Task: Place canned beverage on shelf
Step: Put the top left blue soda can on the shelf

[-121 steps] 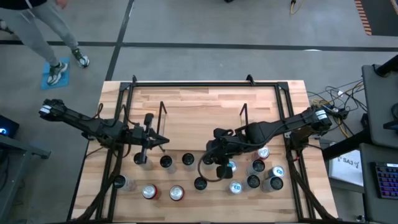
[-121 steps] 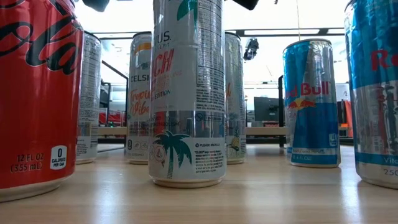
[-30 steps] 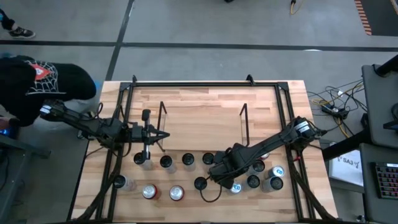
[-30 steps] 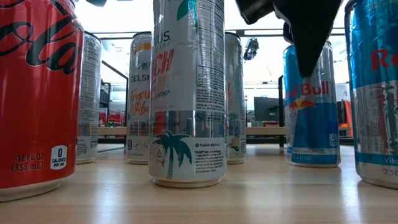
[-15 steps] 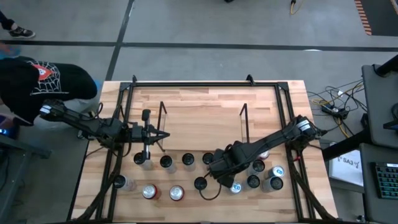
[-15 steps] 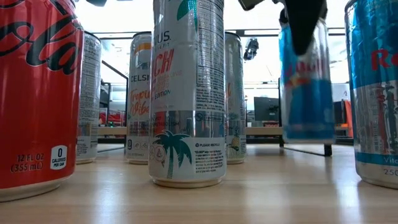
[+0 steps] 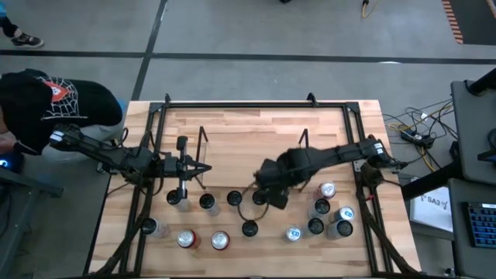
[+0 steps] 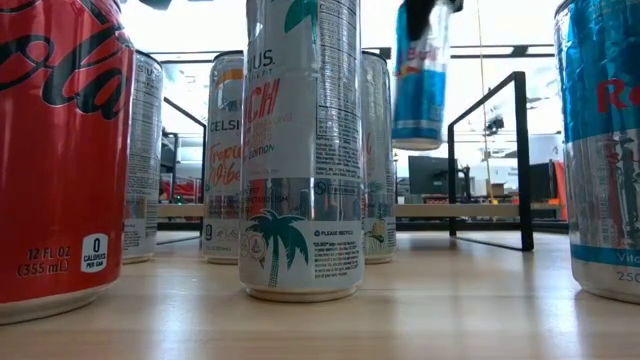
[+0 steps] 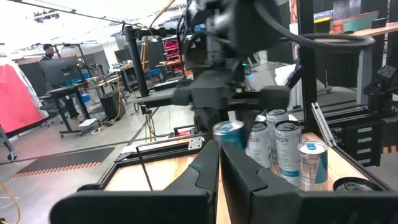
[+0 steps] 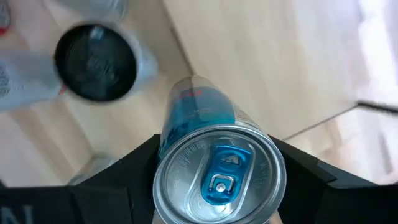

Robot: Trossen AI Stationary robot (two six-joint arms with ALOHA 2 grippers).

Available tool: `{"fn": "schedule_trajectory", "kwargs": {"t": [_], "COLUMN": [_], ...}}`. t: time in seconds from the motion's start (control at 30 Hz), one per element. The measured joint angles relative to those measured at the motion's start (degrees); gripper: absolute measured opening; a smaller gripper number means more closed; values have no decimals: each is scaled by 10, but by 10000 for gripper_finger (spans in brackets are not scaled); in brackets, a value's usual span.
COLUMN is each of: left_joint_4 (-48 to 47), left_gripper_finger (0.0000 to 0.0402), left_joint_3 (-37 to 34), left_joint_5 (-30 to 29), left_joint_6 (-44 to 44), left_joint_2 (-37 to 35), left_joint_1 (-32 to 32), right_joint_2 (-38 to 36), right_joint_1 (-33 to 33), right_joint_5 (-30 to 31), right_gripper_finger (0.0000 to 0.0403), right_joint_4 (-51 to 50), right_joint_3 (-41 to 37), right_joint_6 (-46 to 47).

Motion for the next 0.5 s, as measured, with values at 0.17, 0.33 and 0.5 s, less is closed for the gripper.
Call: {"fn": "schedule_trajectory", "kwargs": {"t": [0.17, 0.33, 0.5], "left_joint_4": [1, 1, 2], "left_gripper_finger": [0, 0, 0], "left_joint_3": [0, 0, 0], "left_joint_5": [0, 0, 0], "left_joint_6": [0, 2, 5], "left_joint_2": [0, 0, 0], "left_joint_1": [0, 0, 0], "right_joint_2": [0, 1, 5], "right_joint_1": [-54, -110, -160], "right_joint_5": [1, 1, 0], "right_gripper_finger": [228, 228, 228], "right_joint_4": [5, 23, 55], "right_joint_3": [5, 5, 5], "right_joint_6": [-79, -152, -212]}}
